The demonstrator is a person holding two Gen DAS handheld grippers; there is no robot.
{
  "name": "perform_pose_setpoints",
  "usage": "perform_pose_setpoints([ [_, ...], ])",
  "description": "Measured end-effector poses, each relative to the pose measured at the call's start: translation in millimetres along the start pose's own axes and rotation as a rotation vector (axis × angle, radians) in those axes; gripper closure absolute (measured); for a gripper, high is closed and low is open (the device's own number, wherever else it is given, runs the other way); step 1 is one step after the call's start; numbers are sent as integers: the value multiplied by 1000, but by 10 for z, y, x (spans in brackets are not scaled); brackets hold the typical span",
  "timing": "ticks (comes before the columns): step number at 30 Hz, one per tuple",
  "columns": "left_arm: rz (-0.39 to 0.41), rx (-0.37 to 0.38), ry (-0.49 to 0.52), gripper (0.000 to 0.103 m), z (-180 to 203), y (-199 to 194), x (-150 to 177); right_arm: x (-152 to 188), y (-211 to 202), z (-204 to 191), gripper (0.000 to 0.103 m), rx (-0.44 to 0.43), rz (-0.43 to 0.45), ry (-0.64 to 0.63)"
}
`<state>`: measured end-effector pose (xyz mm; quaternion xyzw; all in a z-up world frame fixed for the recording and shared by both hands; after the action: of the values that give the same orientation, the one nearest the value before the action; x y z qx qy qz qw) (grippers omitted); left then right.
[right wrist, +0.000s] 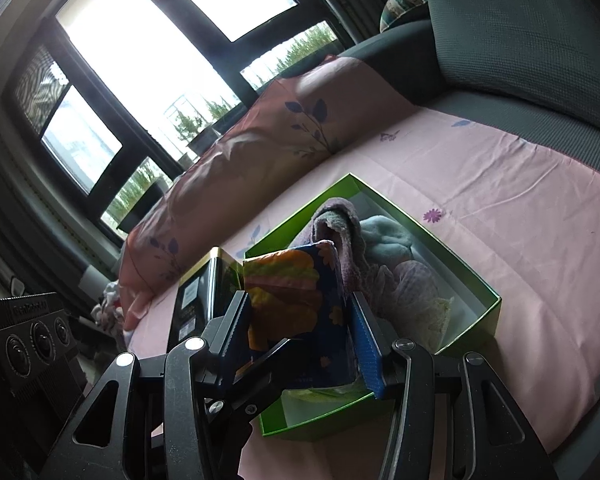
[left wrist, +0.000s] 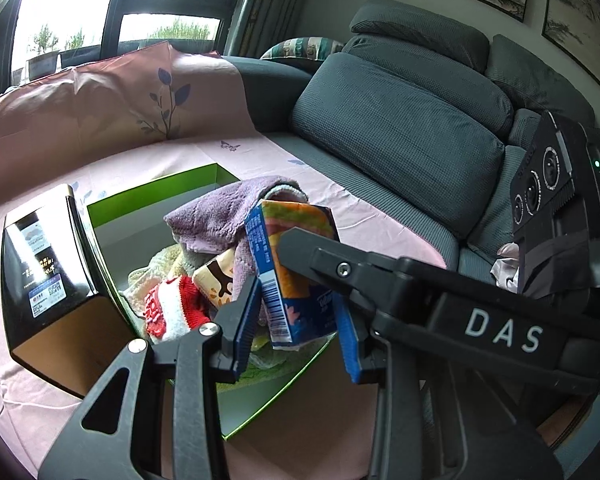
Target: Organize soft objects
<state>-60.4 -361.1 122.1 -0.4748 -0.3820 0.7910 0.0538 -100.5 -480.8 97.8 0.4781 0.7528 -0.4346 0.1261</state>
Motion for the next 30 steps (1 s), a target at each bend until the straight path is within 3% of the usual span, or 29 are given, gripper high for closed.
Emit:
perform_pose_setpoints([
  [9, -89, -31, -61, 69, -145, 311, 9, -25, 344, 199, 50, 12, -93, 63],
  [22, -169, -61, -155, 68, -260, 529, 60, -54, 562, 335, 50, 86, -144, 101],
  [25, -168, -88, -140, 62, -231, 517, 71, -54, 564, 341, 50, 92, -143, 101],
  [30, -188, -91, -147, 42, -205, 446, 109, -62, 535, 332, 47, 111, -130, 98],
])
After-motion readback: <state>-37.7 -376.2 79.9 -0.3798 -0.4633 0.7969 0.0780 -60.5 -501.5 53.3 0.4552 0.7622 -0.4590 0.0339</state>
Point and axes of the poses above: each gripper's, at about its wrist camera, not at the fingertips, and y roughly the way its jaws point, z to its right, x to its underside, the point moved 2 cm from there along y, roughly the way its jaws point, and after that the axes turned 5 degrees about -z, right-handed, at the moved point
